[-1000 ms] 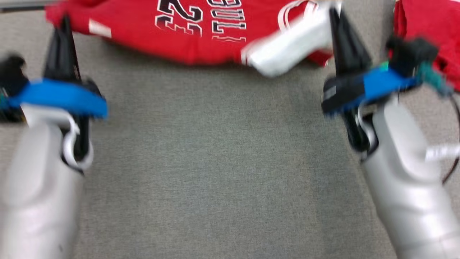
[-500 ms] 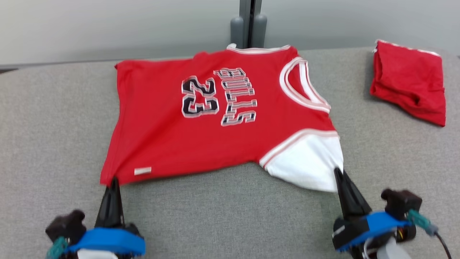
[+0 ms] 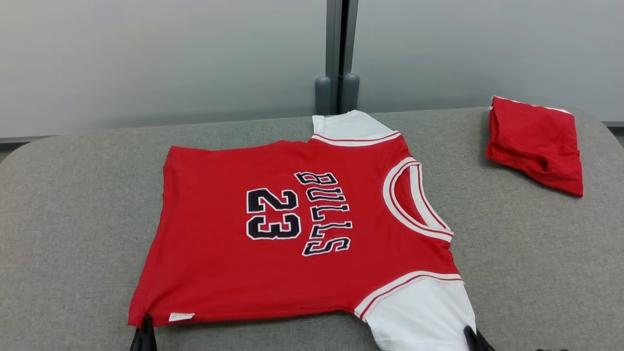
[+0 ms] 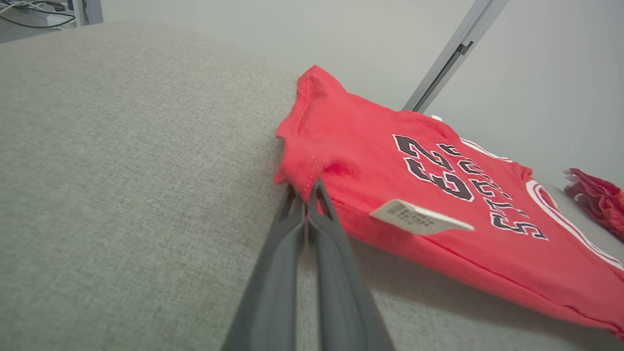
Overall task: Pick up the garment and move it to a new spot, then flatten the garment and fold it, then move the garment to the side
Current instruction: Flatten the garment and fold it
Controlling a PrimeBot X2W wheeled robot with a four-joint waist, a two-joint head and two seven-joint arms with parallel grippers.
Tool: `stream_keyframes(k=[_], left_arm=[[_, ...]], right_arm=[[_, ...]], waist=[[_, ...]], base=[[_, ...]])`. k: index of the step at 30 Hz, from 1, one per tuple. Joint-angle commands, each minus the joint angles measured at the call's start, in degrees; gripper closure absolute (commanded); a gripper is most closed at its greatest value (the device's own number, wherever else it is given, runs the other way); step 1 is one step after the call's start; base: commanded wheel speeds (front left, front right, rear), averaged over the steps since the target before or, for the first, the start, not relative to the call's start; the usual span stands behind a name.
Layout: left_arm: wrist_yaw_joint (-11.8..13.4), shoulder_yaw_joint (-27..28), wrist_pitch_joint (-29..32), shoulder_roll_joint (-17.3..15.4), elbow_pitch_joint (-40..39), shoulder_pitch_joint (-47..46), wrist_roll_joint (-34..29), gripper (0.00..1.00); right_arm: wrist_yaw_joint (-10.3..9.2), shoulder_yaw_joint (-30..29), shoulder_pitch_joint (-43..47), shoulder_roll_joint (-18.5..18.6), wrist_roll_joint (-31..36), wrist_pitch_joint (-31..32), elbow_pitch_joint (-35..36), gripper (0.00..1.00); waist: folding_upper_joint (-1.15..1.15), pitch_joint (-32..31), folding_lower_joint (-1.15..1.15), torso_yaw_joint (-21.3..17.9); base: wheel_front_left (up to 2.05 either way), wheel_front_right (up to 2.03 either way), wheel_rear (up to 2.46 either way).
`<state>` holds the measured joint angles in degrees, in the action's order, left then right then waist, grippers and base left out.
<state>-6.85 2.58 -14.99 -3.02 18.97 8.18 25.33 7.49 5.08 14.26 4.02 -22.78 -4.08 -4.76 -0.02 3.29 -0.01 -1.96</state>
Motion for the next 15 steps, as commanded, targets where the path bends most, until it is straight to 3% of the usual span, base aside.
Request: stream_keyframes(k=[1, 8, 15], left_arm=[[0.1, -0.2, -0.3, 0.1, -0.3, 0.5, -0.3, 1.00], [0.8, -0.8, -0.3, 0.1, 0.1, 1.8, -0.8, 1.00], [0.4, -2.2, -0.3, 0.1, 2.6, -1.4, -1.9, 1.00]], right_arm=[[0.01, -0.3, 1.1, -0.1, 0.3, 0.4, 1.0, 1.00], [0.01, -1.8, 4.4, -0.9, -0.6, 3.2, 5.3, 1.00], [0.01, -2.8, -0.2, -1.0, -2.1, 2.7, 3.8, 1.00]], waist=[[0.02, -0.1, 0.01, -0.2], [0.02, -0.2, 0.01, -0.3], [0.02, 0.6, 0.01, 0.4]], base=[[0.00, 0.00, 0.00], [0.00, 0.00, 0.00], [0.00, 0.00, 0.00]])
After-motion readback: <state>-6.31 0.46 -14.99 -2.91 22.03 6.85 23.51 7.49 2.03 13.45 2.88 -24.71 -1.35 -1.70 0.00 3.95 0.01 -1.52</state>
